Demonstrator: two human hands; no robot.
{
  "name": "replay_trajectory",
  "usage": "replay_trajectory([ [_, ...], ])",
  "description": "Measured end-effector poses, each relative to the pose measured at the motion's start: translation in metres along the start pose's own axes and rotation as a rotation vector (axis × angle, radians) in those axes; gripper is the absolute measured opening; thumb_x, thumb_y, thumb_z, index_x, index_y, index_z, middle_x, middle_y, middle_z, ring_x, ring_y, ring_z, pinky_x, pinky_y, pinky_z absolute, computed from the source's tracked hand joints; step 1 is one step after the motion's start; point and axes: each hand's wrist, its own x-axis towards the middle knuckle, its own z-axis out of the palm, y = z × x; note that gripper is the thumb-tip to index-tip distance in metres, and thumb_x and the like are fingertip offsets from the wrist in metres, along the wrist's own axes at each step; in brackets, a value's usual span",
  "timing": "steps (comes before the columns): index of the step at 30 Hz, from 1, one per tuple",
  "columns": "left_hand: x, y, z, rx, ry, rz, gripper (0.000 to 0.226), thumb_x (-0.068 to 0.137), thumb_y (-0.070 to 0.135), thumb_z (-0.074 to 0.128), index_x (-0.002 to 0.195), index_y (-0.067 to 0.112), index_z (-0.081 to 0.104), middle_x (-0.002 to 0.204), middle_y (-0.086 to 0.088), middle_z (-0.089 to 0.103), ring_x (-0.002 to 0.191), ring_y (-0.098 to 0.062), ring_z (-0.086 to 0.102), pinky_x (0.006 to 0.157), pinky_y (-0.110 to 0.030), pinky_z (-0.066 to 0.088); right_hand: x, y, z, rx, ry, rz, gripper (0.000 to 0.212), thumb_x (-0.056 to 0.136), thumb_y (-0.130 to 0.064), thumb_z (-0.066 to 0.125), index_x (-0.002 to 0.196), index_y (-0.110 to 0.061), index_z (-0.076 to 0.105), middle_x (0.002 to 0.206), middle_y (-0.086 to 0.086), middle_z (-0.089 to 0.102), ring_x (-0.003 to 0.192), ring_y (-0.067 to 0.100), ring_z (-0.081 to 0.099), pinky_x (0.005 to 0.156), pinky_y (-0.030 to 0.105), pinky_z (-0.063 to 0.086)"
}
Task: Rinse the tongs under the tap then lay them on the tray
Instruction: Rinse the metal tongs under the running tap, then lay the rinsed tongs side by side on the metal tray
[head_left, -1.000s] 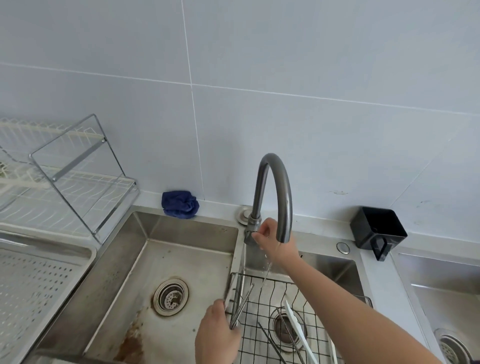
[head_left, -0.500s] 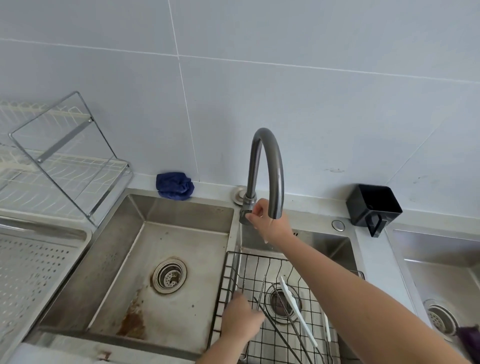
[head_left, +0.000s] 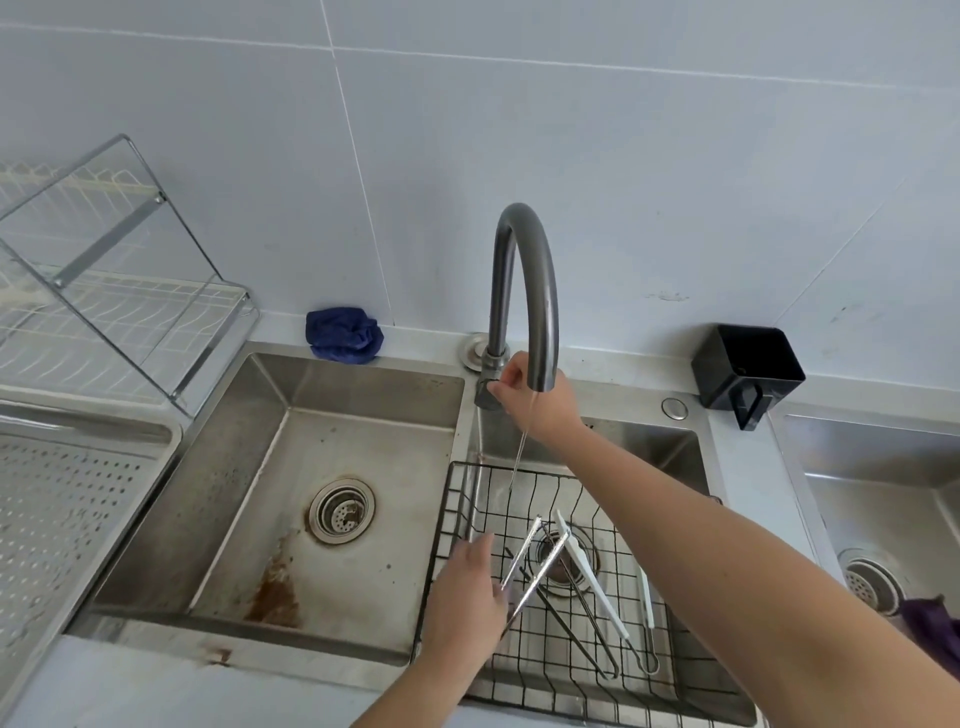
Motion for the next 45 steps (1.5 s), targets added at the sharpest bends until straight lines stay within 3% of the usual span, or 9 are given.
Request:
replay_trajectory([
  [4,0.006,-0.023,-0.016,0.163,0.262,0.193,0.049,0.077,0.017,0.072,0.126,0.019,0.065,0.116,0.003,0.064,0.107,-0.018,0.059,0.089,-0.035,0.052,-0.001,0.0,0.001,0.029,0.024,-0.005,0.017,0.09,-0.03,0.073,0.094,-0.026,0.057,0.083,-0.003,0.069,0.078,0.021,0.068,0.067,0.029,0.053],
  [8,0.022,-0.038,-0.005,0.316,0.077,0.153,0.072,0.096,0.032,0.05,0.159,0.012,0.021,0.167,-0.013,0.018,0.155,-0.031,0.014,0.125,-0.047,0.02,-0.004,-0.002,0.003,0.077,0.031,0.009,0.012,0.092,-0.025,0.071,0.091,-0.023,0.06,0.076,-0.011,0.061,0.073,0.016,0.064,0.06,0.022,0.044],
  [12,0.021,-0.048,0.012,0.355,0.034,0.178,0.085,0.097,0.036,0.048,0.159,0.011,-0.005,0.166,-0.015,-0.014,0.156,-0.033,-0.003,0.127,-0.046,0.008,-0.005,-0.003,0.002,0.104,0.022,0.011,0.011,0.094,-0.028,0.072,0.089,-0.021,0.065,0.074,-0.011,0.062,0.07,0.01,0.064,0.063,0.021,0.048],
  [19,0.019,-0.05,0.016,0.338,0.083,0.204,0.088,0.089,0.033,0.057,0.157,0.006,0.007,0.166,-0.02,0.002,0.155,-0.036,0.01,0.123,-0.049,0.025,0.001,-0.007,-0.001,0.124,0.024,0.041,0.014,0.096,-0.027,0.068,0.083,-0.024,0.065,0.075,-0.008,0.067,0.066,0.002,0.061,0.052,0.009,0.039],
  [26,0.018,-0.049,0.012,0.348,0.08,0.196,0.091,0.082,0.033,0.064,0.156,0.003,0.019,0.165,-0.022,0.016,0.152,-0.037,0.023,0.118,-0.05,0.035,0.004,-0.015,-0.004,0.139,0.058,0.046,0.014,0.095,-0.027,0.068,0.082,-0.021,0.065,0.079,0.003,0.072,0.075,0.018,0.07,0.068,0.028,0.055],
  [34,0.015,-0.045,0.007,0.377,0.098,0.195,0.091,0.083,0.035,0.07,0.155,0.003,0.026,0.163,-0.022,0.018,0.151,-0.039,0.023,0.122,-0.052,0.029,-0.026,-0.009,-0.027,0.224,-0.07,0.068,0.014,0.099,-0.026,0.064,0.102,-0.012,0.067,0.092,0.016,0.075,0.087,0.038,0.073,0.082,0.055,0.061],
  [37,0.008,-0.04,0.01,0.383,0.152,0.32,0.074,0.083,0.034,0.069,0.147,0.005,0.048,0.155,-0.022,0.041,0.148,-0.04,0.033,0.12,-0.051,0.025,-0.07,0.029,-0.031,0.176,-0.062,0.125,0.004,0.1,-0.023,0.063,0.099,-0.022,0.066,0.088,0.003,0.075,0.079,0.025,0.074,0.079,0.049,0.064],
  [40,-0.004,-0.025,0.017,0.332,0.119,0.461,0.047,0.087,0.038,0.06,0.129,0.016,0.064,0.126,-0.004,0.063,0.126,-0.025,0.053,0.113,-0.042,0.044,-0.121,0.076,-0.026,0.118,-0.095,0.27,0.006,0.097,-0.018,0.064,0.101,-0.018,0.069,0.087,0.0,0.074,0.073,0.018,0.07,0.078,0.044,0.063],
  [45,-0.004,-0.001,0.03,0.269,-0.202,0.213,0.069,0.093,0.052,0.058,0.15,0.018,0.037,0.132,0.0,0.052,0.122,-0.018,0.05,0.101,-0.034,0.047,-0.178,0.116,-0.01,-0.064,-0.156,0.374,0.015,0.095,-0.017,0.06,0.104,-0.022,0.071,0.083,-0.01,0.067,0.076,0.01,0.065,0.068,0.027,0.052],
])
